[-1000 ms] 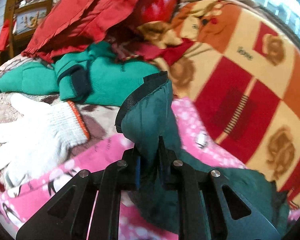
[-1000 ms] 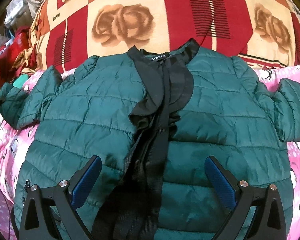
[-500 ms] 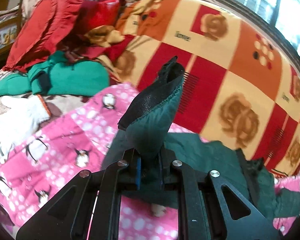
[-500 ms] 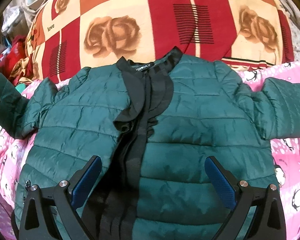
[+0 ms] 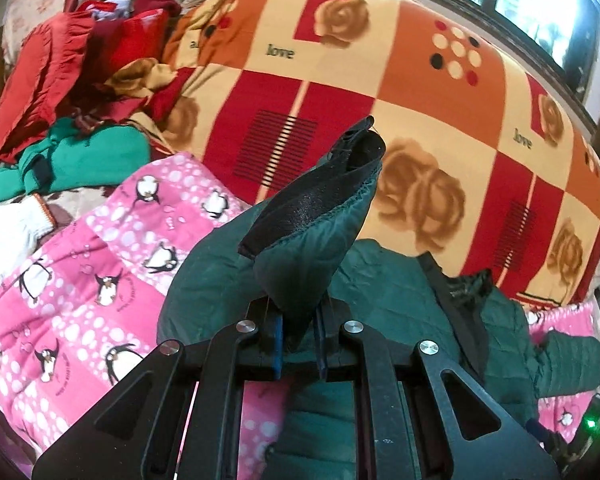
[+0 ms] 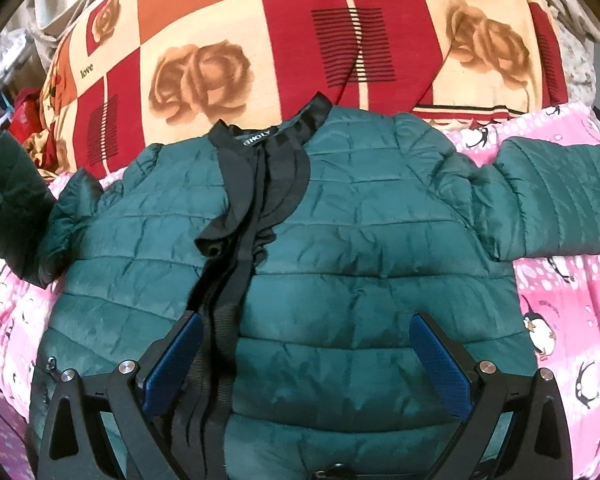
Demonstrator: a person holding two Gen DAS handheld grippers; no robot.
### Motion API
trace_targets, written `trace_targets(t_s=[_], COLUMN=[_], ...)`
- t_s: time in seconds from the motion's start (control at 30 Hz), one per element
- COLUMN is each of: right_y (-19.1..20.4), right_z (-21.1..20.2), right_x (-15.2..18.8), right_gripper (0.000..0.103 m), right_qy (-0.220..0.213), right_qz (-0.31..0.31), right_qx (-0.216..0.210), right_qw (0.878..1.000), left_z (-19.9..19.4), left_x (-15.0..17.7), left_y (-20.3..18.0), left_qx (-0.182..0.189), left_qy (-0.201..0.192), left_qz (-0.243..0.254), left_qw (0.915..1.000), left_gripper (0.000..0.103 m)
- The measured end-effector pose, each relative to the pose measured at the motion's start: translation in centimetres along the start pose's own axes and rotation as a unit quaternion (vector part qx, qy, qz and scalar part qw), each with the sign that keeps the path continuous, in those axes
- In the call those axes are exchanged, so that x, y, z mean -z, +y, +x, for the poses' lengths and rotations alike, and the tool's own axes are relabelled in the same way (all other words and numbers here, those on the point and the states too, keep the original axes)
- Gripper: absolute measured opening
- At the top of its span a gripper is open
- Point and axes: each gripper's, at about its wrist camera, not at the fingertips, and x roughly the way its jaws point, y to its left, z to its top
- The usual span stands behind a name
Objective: Fold large clothes
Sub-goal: 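Lift the sleeve with the left gripper and fold it across the jacket body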
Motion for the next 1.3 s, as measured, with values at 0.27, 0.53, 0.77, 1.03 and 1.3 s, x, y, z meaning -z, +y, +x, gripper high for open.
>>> trace_targets(t_s=[0.27, 0.53, 0.77, 1.03, 1.3], right_y=[-1.0, -1.9, -2.6, -3.5, -4.0], right_z=[0.2, 0.1, -0.2, -0.6, -0.6], right_x=[0.3, 0.5, 0.7, 0.6, 0.6], right_gripper=[0.102, 0.102, 0.102, 0.102, 0.102], right_qy=[0.002, -0.005, -0.001, -0.004, -0.004], right_qz=[-0.006, -0.009, -0.005, 0.007, 0.002], right_qx=[0.020, 0.031, 0.031, 0.031, 0.042], right_qw=[1.000, 0.999, 0.999, 0.999, 0.999], left_z=[-0.5, -1.2, -1.4, -1.5, -0.8], left_x=[0.8, 1.3, 2.0, 2.8, 3.7], left_y=[-3.4, -6.9, -9.7, -12.9, -16.1], left_qx=[0.006, 0.017, 0.032, 0.055, 0.072], left_qy=[0.008, 0.005, 0.014, 0.020, 0.036], left_qz=[0.026, 0.051, 0.066, 0.089, 0.112], left_qw=[0.9996, 0.9985, 0.9972, 0.9943, 0.9904], left_gripper=[0.011, 0.011, 0.011, 0.011, 0.011])
